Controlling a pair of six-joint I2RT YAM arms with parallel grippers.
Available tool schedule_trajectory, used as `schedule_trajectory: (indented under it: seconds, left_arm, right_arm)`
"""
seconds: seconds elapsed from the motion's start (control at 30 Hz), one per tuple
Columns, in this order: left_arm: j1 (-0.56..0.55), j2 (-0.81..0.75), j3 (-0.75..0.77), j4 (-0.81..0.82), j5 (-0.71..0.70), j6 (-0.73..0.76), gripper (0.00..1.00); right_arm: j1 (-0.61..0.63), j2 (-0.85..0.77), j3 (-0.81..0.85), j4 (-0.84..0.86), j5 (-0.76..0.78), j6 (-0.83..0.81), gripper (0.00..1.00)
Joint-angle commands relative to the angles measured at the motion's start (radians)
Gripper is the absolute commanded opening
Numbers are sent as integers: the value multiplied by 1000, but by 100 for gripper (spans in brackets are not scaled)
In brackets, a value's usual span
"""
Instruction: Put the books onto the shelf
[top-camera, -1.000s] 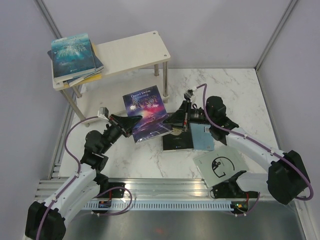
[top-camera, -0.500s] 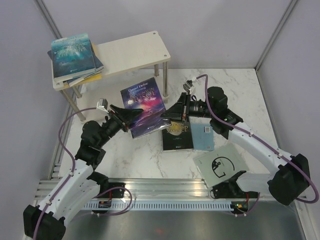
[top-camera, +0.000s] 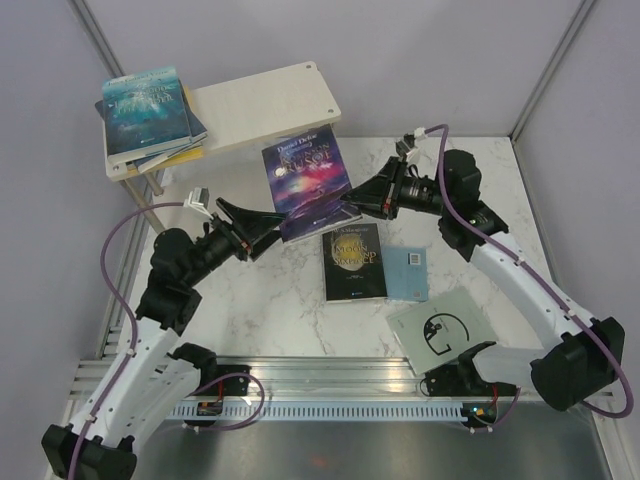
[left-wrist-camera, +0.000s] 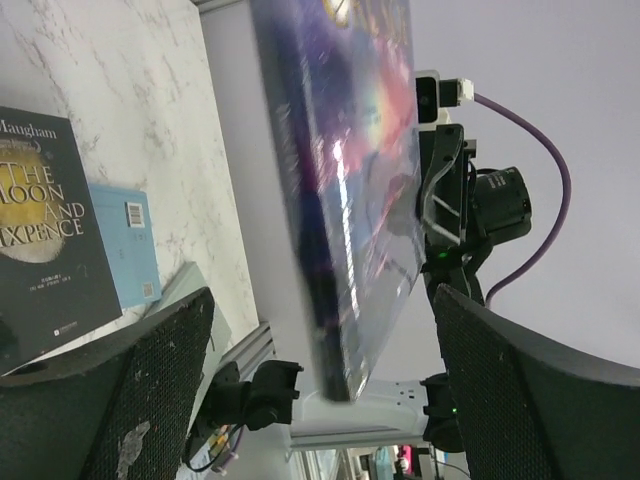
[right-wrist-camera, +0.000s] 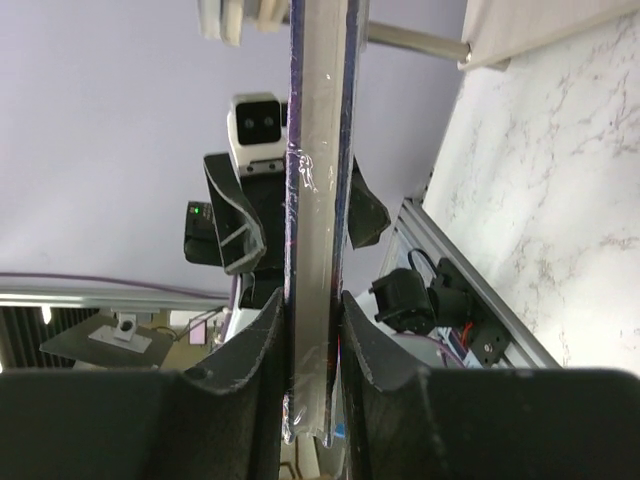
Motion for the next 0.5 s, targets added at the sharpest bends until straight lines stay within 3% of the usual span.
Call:
schedule_trajectory:
  seconds: [0.0, 0.3, 0.47]
  left_arm:
    - [24, -46, 64, -119, 42, 109, 93]
    - [28, -161, -16, -194, 33, 108, 93]
    - [30, -183, -5, -208, 24, 108, 93]
  right_arm:
    - [-44, -34, 137, 147, -51, 51, 0]
    - [-76, 113, 393, 181, -65, 117, 0]
    - [-76, 280, 518, 189, -5, 145, 0]
